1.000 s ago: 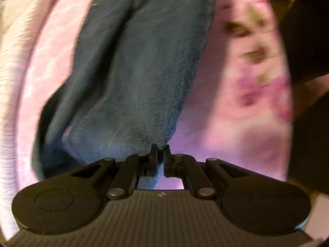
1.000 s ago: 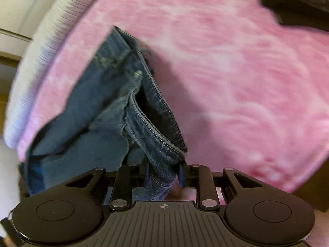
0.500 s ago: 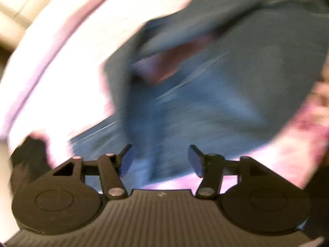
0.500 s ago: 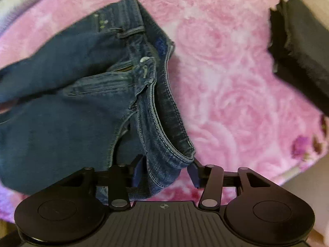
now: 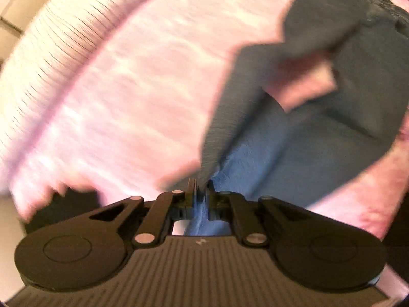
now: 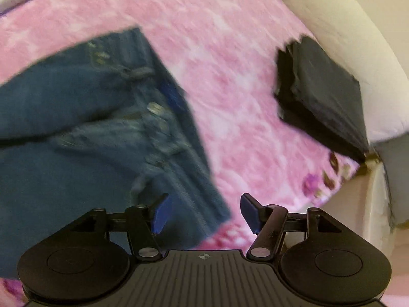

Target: Fold clothes

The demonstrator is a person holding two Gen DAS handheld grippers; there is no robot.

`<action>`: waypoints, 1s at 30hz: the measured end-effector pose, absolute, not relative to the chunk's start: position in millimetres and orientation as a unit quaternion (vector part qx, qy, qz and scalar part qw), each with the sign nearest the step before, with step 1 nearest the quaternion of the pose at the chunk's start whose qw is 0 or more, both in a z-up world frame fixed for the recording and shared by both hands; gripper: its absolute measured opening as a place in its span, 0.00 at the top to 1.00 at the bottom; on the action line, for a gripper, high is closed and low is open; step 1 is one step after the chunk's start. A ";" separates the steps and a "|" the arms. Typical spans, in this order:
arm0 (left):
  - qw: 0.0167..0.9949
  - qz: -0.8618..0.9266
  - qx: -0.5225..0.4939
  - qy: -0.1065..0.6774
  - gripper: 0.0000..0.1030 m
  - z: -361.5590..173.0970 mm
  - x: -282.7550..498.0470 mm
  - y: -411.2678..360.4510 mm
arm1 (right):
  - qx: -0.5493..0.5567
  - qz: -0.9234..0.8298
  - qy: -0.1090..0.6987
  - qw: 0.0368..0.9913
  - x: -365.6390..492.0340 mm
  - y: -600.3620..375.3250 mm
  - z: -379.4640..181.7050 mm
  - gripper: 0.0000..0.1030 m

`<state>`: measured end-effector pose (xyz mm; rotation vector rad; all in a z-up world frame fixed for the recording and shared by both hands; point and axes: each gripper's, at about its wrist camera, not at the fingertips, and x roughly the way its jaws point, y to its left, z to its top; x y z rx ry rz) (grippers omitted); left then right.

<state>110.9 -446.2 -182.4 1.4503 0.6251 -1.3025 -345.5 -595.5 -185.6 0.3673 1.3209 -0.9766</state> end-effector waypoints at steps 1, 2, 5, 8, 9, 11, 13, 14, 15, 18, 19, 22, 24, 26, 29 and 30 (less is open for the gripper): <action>0.527 -0.538 0.610 0.247 0.88 -177.0 126.7 -466.1 | 0.155 -0.427 0.581 0.676 -334.2 -587.4 -182.1 0.38; 0.534 -0.532 0.615 0.232 0.79 -171.7 142.6 -486.1 | 0.150 -0.419 0.576 0.686 -322.2 -579.4 -179.3 0.38; 0.559 -0.508 0.628 0.188 0.70 -160.0 183.6 -539.4 | 0.147 -0.387 0.570 0.709 -288.6 -554.4 -175.6 0.38; 0.591 -0.485 0.623 0.167 0.62 -164.0 198.8 -550.0 | 0.142 -0.354 0.566 0.731 -259.3 -533.6 -171.9 0.37; 0.598 -0.482 0.618 0.168 0.61 -165.4 202.8 -548.2 | 0.139 -0.342 0.565 0.737 -249.8 -527.6 -172.9 0.37; 0.596 -0.495 0.607 0.179 0.57 -176.2 201.0 -530.6 | 0.134 -0.316 0.568 0.748 -234.4 -517.2 -180.3 0.37; 0.570 -0.511 0.620 0.170 0.50 -204.0 185.9 -503.2 | 0.134 -0.291 0.572 0.755 -222.4 -513.2 -193.5 0.36; 0.555 -0.519 0.629 0.163 0.46 -219.3 177.2 -488.8 | 0.132 -0.282 0.575 0.756 -216.4 -512.2 -200.3 0.36; 0.534 -0.525 0.647 0.141 0.45 -236.8 166.4 -472.7 | 0.129 -0.276 0.579 0.756 -210.8 -511.6 -207.4 0.36; 0.448 -0.545 0.707 0.047 0.44 -292.8 128.7 -426.9 | 0.130 -0.251 0.585 0.760 -192.3 -514.3 -226.4 0.36; 0.430 -0.551 0.715 0.020 0.43 -306.7 119.5 -418.9 | 0.127 -0.242 0.587 0.762 -185.4 -515.5 -232.0 0.36; 0.411 -0.562 0.716 -0.034 0.43 -339.0 101.9 -415.9 | 0.109 -0.206 0.579 0.781 -158.0 -523.9 -243.0 0.36; 0.403 -0.566 0.716 -0.064 0.43 -353.4 95.4 -419.6 | 0.095 -0.181 0.570 0.796 -136.8 -531.7 -247.1 0.36; 0.384 -0.571 0.721 -0.079 0.44 -361.5 94.5 -422.6 | 0.082 -0.155 0.560 0.809 -115.6 -539.6 -251.1 0.36; 0.354 -0.577 0.730 -0.098 0.55 -371.8 94.8 -426.8 | 0.056 -0.109 0.546 0.829 -82.4 -550.7 -258.0 0.36; 0.350 -0.578 0.731 -0.096 0.65 -372.8 95.6 -427.5 | 0.039 -0.081 0.543 0.835 -69.2 -553.4 -261.7 0.36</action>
